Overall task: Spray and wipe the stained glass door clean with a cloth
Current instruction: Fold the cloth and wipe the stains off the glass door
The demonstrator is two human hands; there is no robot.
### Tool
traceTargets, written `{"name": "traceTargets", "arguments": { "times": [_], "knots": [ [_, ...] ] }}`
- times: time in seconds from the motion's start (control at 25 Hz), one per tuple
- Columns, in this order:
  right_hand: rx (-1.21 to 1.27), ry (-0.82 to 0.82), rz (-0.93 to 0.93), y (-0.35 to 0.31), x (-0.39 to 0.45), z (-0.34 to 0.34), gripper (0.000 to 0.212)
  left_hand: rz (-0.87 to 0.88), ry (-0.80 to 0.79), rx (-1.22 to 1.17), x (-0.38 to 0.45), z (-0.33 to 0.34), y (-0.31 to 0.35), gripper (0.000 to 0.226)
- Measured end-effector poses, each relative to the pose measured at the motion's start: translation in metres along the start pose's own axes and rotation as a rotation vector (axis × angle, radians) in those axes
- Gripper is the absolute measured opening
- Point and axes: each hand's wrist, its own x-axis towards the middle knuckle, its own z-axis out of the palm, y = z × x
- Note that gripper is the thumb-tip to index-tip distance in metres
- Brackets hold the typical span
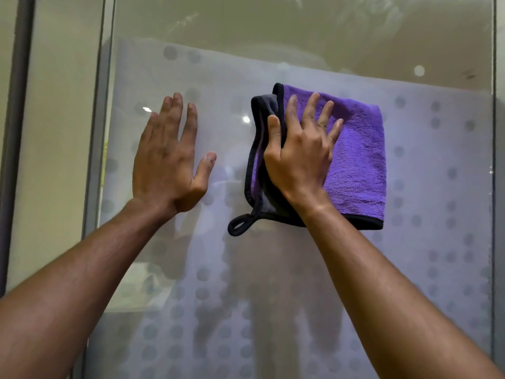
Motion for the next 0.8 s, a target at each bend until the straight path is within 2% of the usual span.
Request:
{"name": "traceTargets", "arguments": {
  "times": [0.12, 0.4, 0.48, 0.56, 0.64, 0.72, 0.8],
  "knots": [
    [-0.05, 0.003, 0.003, -0.008, 0.015, 0.005, 0.052, -0.001, -0.002, -0.001, -0.001, 0.0, 0.001, 0.079],
    [-0.053, 0.001, -0.211, 0.021, -0.011, -0.002, 0.049, -0.001, -0.017, 0.008, -0.001, 0.001, -0.001, 0.081],
    [-0.049, 0.009, -0.19, 0.023, -0.012, -0.005, 0.058, 0.006, -0.005, -0.001, 0.0, 0.001, -0.001, 0.081],
    [0.073, -0.035, -0.183, 0.025, -0.008, -0.009, 0.069, 0.006, -0.005, -0.01, 0.0, 0.001, -0.001, 0.081],
    [0.147, -0.034, -0.175, 0.032, -0.007, -0.012, 0.068, 0.003, -0.001, -0.022, -0.001, 0.0, -0.001, 0.081],
    [0.015, 0.031, -0.109, 0.04, -0.011, -0.014, 0.065, 0.004, -0.002, -0.027, -0.001, -0.001, -0.001, 0.082],
    [-0.121, 0.049, -0.002, 0.041, -0.019, -0.014, 0.072, 0.004, -0.012, -0.033, 0.0, -0.002, 0.001, 0.082]
  ]
}}
